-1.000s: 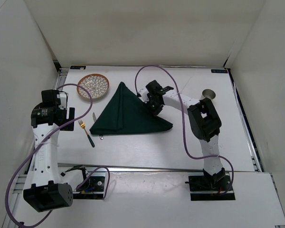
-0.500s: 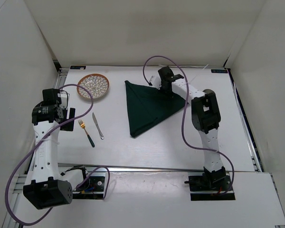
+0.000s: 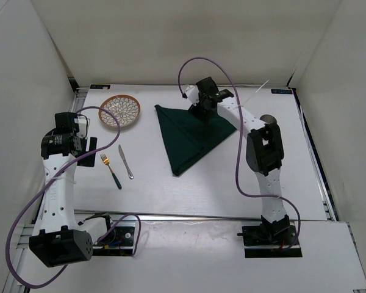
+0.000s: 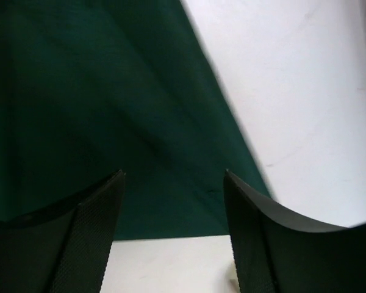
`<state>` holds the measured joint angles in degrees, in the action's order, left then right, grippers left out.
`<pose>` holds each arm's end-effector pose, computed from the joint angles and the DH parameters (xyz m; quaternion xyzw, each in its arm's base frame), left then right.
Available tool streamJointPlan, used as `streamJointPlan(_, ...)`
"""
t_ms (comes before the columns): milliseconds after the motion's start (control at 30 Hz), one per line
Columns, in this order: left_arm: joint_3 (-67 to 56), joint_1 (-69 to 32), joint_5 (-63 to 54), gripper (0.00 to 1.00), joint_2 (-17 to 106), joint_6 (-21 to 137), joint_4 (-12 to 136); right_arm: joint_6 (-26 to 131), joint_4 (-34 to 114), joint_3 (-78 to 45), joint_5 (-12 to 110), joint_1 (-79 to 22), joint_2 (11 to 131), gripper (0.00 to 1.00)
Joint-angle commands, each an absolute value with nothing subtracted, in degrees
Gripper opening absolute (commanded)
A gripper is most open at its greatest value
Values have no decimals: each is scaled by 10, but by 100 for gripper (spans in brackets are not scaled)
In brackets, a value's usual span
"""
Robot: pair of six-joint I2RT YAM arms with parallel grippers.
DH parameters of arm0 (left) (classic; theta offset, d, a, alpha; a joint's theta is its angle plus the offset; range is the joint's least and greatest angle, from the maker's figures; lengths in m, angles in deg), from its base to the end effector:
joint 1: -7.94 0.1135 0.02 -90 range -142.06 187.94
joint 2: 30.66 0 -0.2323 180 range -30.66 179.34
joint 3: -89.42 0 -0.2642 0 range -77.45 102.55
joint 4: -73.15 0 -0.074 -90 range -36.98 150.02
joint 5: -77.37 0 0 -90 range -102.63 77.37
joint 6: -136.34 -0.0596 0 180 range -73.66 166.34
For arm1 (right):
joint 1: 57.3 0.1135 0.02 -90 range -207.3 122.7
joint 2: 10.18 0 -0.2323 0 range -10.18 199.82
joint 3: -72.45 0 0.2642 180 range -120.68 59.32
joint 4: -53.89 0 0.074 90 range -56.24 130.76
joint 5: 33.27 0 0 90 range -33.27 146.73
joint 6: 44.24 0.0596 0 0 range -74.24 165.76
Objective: Set the dinner table for one person
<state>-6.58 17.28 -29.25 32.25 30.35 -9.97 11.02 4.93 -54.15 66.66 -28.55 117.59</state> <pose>0.2165 0.0529 0.2996 0.0208 0.9606 0.1893 0.2026 0.4534 0.2370 0.1899 -0.4677 0.8120 -0.0990 0.3350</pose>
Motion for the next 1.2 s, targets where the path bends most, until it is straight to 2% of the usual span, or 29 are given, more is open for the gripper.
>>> streamJointPlan(0, -66, 171, -285, 100, 314, 309, -91, 251, -49, -540, 530, -279, 1118, 69)
streamJointPlan(200, -71, 171, -280, 100, 314, 303, -91, 328, -88, -487, 369, -279, 1104, 66)
streamJointPlan(400, -50, 171, -275, 100, 319, 298, -96, 360, -110, -469, 291, -279, 1130, 66)
streamJointPlan(700, -56, 171, -270, 100, 314, 298, -101, 371, -92, -449, 278, -279, 1179, 67)
streamJointPlan(933, -56, 171, -270, 100, 314, 298, -106, 365, -69, -437, 297, -279, 1179, 79)
streamJointPlan(1033, -56, 171, -270, 100, 314, 298, -106, 365, -69, -442, 297, -279, 1168, 79)
streamJointPlan(1167, -67, 171, -270, 100, 314, 303, -101, 365, -69, -447, 312, -279, 1161, 69)
